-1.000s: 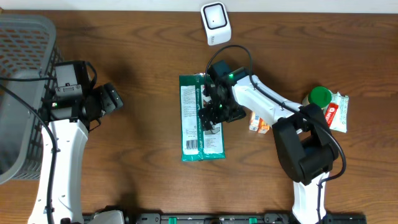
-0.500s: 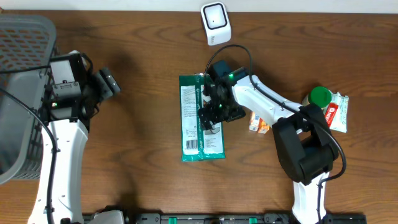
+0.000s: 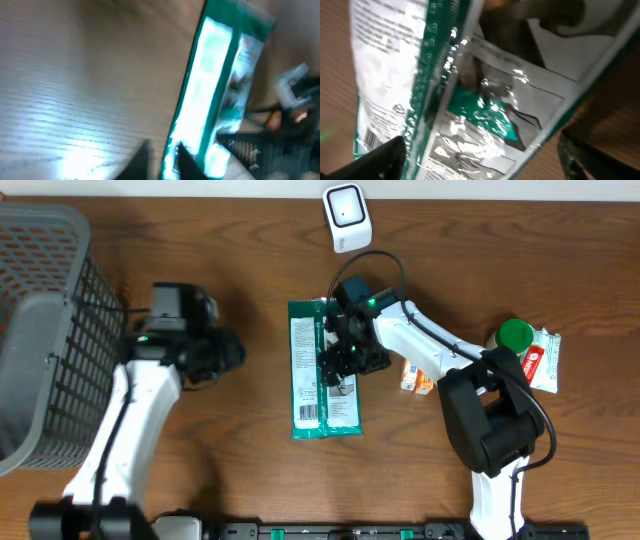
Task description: Scan the item barcode
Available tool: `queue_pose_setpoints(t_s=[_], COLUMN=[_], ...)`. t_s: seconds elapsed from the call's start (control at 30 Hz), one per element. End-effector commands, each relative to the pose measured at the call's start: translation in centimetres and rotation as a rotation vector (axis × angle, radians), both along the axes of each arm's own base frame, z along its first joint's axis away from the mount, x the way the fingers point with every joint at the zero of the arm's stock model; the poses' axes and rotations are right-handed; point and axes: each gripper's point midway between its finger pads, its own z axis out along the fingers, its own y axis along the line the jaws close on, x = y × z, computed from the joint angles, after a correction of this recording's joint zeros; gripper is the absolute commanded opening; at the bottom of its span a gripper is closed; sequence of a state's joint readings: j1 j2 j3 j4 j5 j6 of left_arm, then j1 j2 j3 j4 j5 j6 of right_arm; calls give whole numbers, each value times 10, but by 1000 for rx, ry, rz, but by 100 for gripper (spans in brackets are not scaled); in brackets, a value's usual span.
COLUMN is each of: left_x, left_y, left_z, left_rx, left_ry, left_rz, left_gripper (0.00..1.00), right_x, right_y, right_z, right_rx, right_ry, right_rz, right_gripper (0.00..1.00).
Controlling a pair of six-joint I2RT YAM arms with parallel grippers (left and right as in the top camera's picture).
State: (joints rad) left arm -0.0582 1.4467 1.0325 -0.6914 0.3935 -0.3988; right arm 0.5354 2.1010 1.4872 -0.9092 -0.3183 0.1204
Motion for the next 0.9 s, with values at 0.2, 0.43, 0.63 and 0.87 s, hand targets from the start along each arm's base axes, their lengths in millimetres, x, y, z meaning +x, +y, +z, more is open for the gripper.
queue_pose_setpoints(t_s=[0.2,0.43,0.63,0.87], left_x=[-3,-15,-13,-12], left_y=[-52,-55,-54,-42], left_z=[-71,-107,-112,-119], left_rx=[-88,-113,-104,-29], left_ry=[137,252,248,251], left_rz=[-229,-255,-254,-238], left_gripper=[7,8,8,7], right_x=[-13,-15,-19,-22], right_y=[14,19,29,34], right_z=[-2,-4,-4,0], right_rx=[104,162,263,295], right_ry=[79,98,132,152], right_rz=[1,-6,-27,-27], right_gripper=[86,84,86,86])
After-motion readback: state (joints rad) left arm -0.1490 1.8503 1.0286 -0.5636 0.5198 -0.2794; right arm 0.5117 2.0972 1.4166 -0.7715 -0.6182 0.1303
